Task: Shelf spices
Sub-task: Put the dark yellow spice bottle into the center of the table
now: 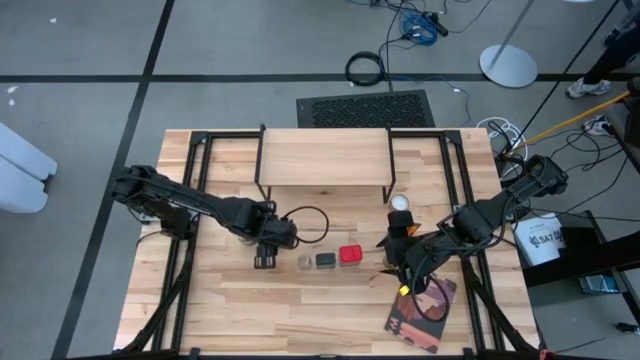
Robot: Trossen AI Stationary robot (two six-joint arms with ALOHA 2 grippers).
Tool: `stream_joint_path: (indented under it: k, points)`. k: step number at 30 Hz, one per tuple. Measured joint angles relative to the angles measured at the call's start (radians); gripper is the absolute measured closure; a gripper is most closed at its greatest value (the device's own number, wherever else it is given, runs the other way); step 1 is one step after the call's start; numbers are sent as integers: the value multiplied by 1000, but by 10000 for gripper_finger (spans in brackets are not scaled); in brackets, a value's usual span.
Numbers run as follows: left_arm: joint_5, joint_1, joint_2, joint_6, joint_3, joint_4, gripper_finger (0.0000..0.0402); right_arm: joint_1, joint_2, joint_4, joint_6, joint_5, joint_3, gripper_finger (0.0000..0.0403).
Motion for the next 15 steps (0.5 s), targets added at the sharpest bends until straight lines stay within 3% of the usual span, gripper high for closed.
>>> stream_joint_path:
  k: [6,15]
  points:
    - [0,0,0,57,132,-43,181,0,-23,-75,64,-3,0,129]
    - [-9,9,-1,170,300,13,181,51,-174,-209,268,9,1,129]
